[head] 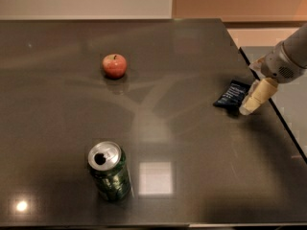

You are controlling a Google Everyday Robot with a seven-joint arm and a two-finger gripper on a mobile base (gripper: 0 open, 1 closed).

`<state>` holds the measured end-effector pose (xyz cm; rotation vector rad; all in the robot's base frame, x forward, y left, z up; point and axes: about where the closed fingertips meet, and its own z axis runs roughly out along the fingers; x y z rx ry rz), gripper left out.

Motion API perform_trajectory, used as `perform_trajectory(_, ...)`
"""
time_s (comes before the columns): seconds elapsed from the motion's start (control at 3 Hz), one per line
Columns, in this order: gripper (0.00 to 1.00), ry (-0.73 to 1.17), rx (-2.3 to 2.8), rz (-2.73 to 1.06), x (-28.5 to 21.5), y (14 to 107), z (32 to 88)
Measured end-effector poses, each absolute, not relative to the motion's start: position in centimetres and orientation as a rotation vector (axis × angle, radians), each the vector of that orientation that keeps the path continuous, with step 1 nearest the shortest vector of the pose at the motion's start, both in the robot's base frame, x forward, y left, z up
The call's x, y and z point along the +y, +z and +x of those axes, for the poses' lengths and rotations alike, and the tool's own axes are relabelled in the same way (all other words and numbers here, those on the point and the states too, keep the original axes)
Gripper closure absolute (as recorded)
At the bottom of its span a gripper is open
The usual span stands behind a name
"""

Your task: Move rxbar blueberry near green can

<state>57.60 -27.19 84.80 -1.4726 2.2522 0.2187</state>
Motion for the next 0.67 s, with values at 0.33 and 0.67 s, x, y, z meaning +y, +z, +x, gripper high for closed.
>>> perform_trajectory(0.33,0.0,0.25,2.248,-1.458,-26.56,83.84,58.56)
perform_trajectory(0.67,0.0,0.289,2.272,-1.453,-26.1,82.91,59.12)
